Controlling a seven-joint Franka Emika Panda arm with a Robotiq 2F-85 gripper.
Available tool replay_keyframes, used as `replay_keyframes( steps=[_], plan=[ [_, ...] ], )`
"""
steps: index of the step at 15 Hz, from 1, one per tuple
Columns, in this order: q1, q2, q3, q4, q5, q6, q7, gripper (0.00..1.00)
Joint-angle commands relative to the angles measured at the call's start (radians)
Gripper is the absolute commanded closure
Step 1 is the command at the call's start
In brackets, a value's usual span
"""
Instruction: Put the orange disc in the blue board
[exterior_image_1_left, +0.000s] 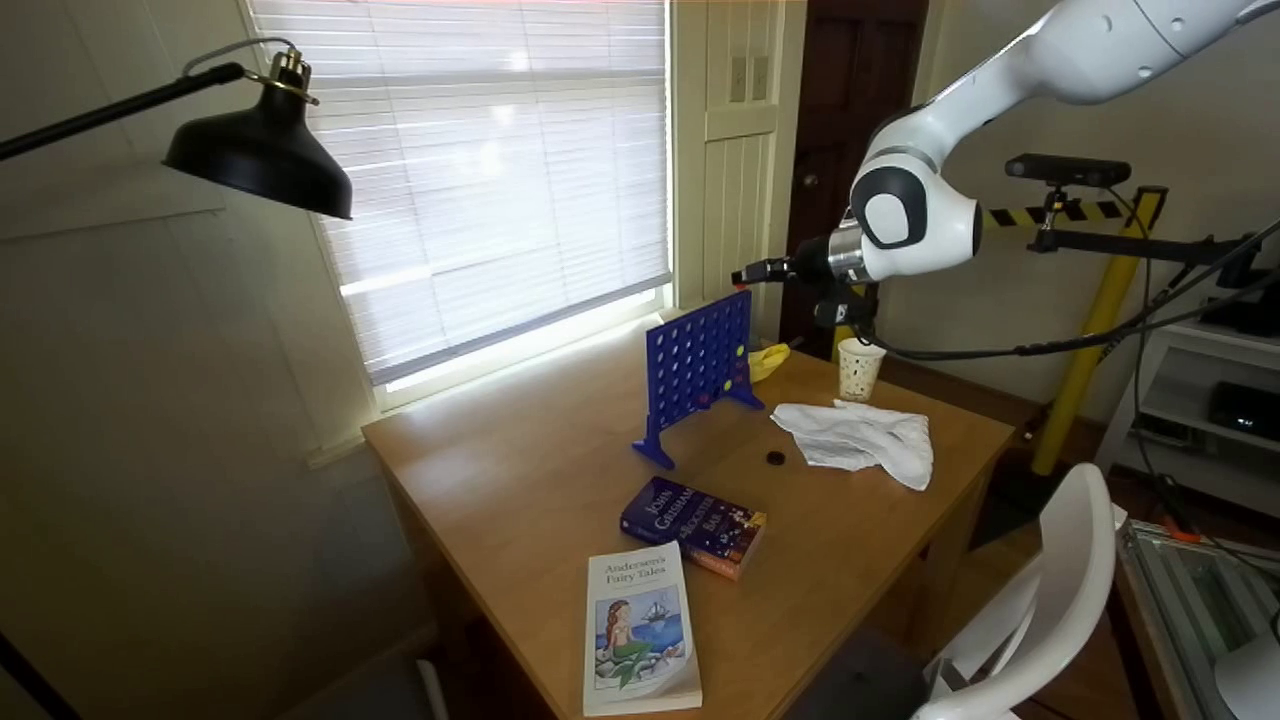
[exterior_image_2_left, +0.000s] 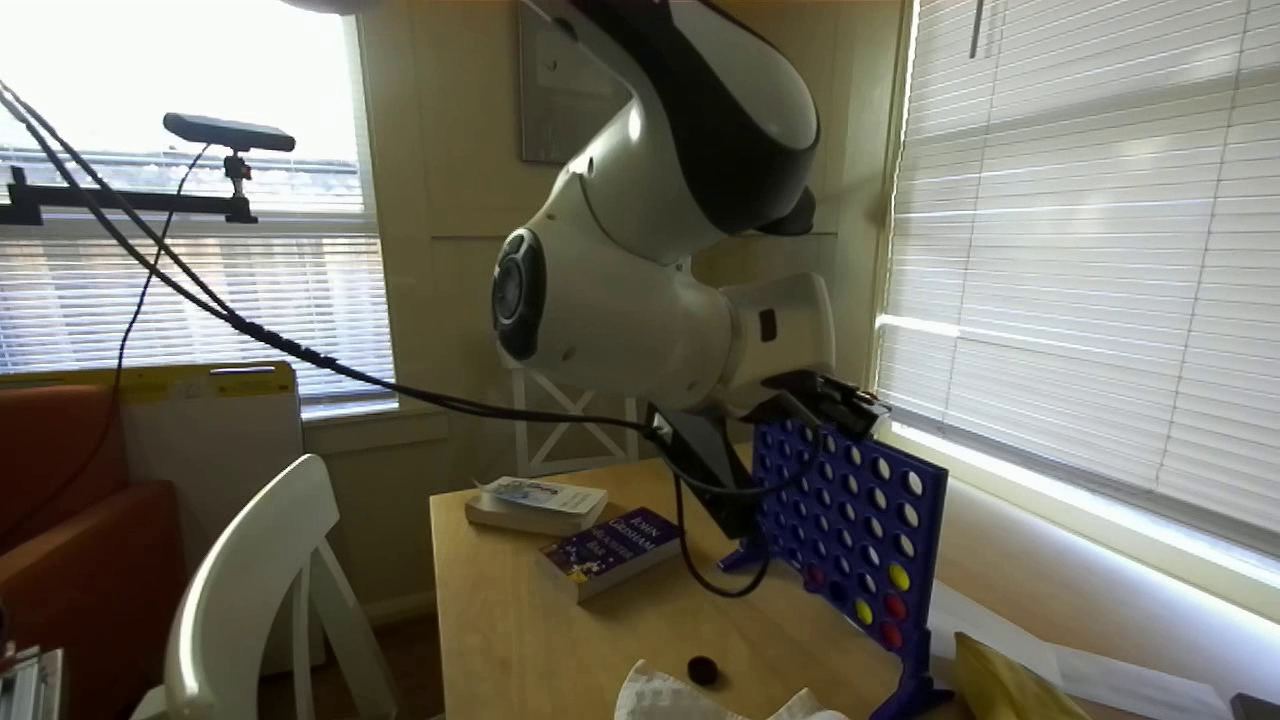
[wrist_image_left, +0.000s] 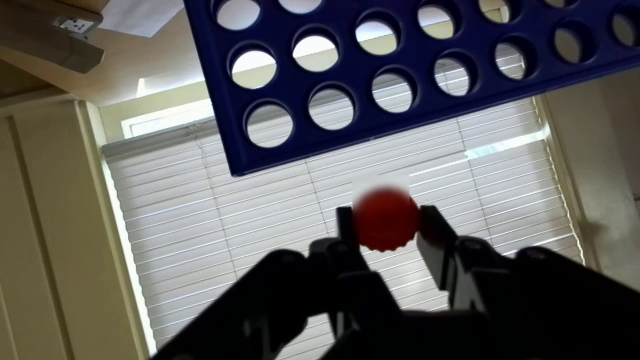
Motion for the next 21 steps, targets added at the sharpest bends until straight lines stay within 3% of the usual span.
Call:
replay_keyframes(
  steps=[1,2,8,9,21],
  plan=[
    [0.057,0.006,-0.041,0.009,0.000,0.015,0.000,0.89],
    [0.026,0.001,-0.017,0.000,0.000,0.001,0.000,0.64],
    [0.046,0.001,-0.030,-0.001,0.000,0.002,0.000,0.64],
    [0.046,0.001,-0.031,-0.001,0.000,0.002,0.000,0.89],
    [0.071,0.051,-0.059,0.049,0.000,0.001,0.022,0.89]
  ],
)
